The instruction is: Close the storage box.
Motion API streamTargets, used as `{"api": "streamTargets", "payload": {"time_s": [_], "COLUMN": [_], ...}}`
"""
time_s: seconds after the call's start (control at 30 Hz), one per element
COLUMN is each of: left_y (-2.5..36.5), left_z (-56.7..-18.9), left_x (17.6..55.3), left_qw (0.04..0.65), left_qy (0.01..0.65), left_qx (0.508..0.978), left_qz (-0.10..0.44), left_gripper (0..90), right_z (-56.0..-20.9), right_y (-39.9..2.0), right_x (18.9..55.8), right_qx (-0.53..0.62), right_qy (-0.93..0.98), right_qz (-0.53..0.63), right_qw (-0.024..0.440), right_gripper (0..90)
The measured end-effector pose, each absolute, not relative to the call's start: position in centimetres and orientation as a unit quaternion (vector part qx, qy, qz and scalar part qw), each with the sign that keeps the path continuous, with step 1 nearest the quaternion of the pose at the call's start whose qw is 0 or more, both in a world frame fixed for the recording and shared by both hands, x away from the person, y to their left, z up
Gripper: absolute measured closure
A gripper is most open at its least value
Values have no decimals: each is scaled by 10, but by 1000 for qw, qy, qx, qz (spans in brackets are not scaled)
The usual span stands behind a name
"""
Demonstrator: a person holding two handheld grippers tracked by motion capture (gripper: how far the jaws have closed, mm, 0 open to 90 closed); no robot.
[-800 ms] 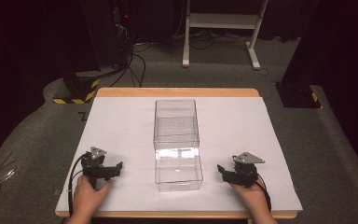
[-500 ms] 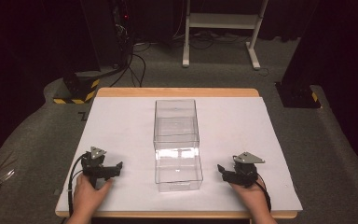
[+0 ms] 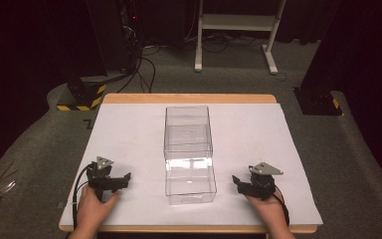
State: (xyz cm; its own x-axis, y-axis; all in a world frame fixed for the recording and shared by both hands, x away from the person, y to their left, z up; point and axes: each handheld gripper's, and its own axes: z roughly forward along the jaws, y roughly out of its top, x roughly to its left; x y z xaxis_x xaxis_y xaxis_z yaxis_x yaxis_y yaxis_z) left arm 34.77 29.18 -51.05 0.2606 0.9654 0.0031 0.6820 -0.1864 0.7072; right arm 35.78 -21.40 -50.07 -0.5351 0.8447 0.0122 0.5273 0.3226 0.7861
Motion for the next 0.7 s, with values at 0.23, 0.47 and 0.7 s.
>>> {"api": "streamTargets", "payload": {"time_s": [0.23, 0.47, 0.7], "left_y": [292, 292, 292], "left_z": [-510, -510, -510], "left_x": [348, 348, 348], "left_qw": [303, 303, 303], "left_qy": [561, 561, 561], "left_qx": [734, 734, 734], "left_qz": [234, 234, 234], "left_gripper": [5, 5, 5], "right_z": [-500, -497, -490], "right_y": [-215, -215, -216], "right_x": [357, 353, 348], "right_qx": [436, 432, 425], "right_qy": [783, 779, 775], "right_qz": [390, 403, 414], "right_qw": [210, 208, 219], "right_gripper": [236, 234, 235]}}
